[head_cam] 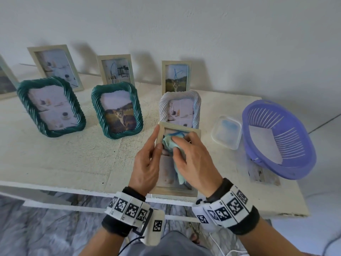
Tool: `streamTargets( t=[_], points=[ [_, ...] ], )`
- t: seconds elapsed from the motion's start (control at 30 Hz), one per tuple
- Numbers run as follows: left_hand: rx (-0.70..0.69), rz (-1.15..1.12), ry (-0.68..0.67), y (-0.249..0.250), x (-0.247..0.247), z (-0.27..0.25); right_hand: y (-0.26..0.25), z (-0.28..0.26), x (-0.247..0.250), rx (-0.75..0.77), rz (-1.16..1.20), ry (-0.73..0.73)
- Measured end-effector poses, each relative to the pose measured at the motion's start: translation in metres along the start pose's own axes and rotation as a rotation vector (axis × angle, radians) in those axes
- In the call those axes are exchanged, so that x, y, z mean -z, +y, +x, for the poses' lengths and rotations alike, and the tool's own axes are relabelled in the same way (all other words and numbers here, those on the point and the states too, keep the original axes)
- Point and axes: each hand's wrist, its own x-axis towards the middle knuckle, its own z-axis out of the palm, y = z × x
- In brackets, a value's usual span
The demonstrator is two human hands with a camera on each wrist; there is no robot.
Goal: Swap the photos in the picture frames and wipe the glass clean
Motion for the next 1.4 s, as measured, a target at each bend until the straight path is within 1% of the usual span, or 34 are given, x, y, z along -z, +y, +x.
streamTargets(
  t=[0.1,0.13,0.23,0.3,0.33,0.4,0.43,0.47,0.6,0.63,0.7,0.77,0.87,0.93,0.97,1.07,1.17,1.23,1.3,1.37,1.4],
  points=[
    [0.007,-0.012,-0.01,-0.001,0.005,-0.004,-0.002,-0.009,0.006,0.087,-0.046,-0.144],
    [-0.004,-0.013,-0.006,-0.001,0.005,-0.006,0.0,-0.008,0.009,0.101,-0.092,-0.154],
    [-0.02,-0.008,0.012,0.001,0.001,-0.009,0.008,0.001,0.013,0.083,-0.224,-0.063],
    [-0.03,0.025,0.026,0.001,0.0,-0.007,0.003,0.003,0.011,0.045,-0.208,-0.028],
    [-0.03,0.027,0.019,0.0,0.001,-0.007,-0.003,0.0,0.008,0.031,-0.175,-0.043],
    [-0.019,0.01,0.009,-0.004,0.004,-0.007,-0.011,-0.011,0.002,0.052,-0.129,-0.11],
    [-0.023,0.009,0.017,-0.004,0.005,-0.008,-0.011,-0.014,0.002,0.071,-0.136,-0.138],
    [-0.035,0.009,0.021,-0.001,0.005,-0.008,-0.007,-0.013,0.004,0.077,-0.155,-0.136],
    [-0.071,0.024,0.026,0.009,-0.001,-0.009,0.005,0.0,0.009,0.02,-0.211,0.018],
    [-0.075,0.033,0.024,0.008,-0.001,-0.009,0.001,-0.001,0.008,0.025,-0.187,0.012],
    [-0.065,0.037,0.013,0.005,0.002,-0.009,-0.007,-0.009,0.005,0.064,-0.129,-0.061],
    [-0.075,0.047,0.01,0.003,0.003,-0.009,-0.006,-0.009,0.007,0.095,-0.14,-0.105],
    [-0.086,0.048,0.041,0.0,-0.003,-0.007,0.002,0.002,0.009,0.061,-0.188,0.003],
    [-0.081,0.037,0.062,0.001,-0.004,-0.006,-0.003,0.002,0.007,0.037,-0.162,0.034],
    [-0.078,0.028,0.057,0.003,-0.002,-0.006,-0.006,0.0,0.006,0.041,-0.139,0.013],
    [-0.051,0.035,0.06,0.0,0.003,-0.008,-0.005,-0.012,0.008,0.087,-0.114,-0.123],
    [-0.042,-0.026,0.064,-0.004,0.004,-0.01,0.003,-0.02,0.011,0.123,-0.18,-0.179],
    [-0.045,-0.046,0.054,-0.002,0.002,-0.011,0.006,-0.019,0.01,0.123,-0.275,-0.168],
    [-0.023,-0.051,0.058,-0.001,0.0,-0.012,0.007,-0.012,0.01,0.095,-0.33,-0.11],
    [-0.007,-0.049,0.075,-0.003,0.0,-0.012,0.006,-0.005,0.009,0.08,-0.323,-0.054],
    [0.001,-0.067,0.085,-0.005,0.001,-0.012,0.004,-0.005,0.007,0.075,-0.3,-0.066]
  ],
)
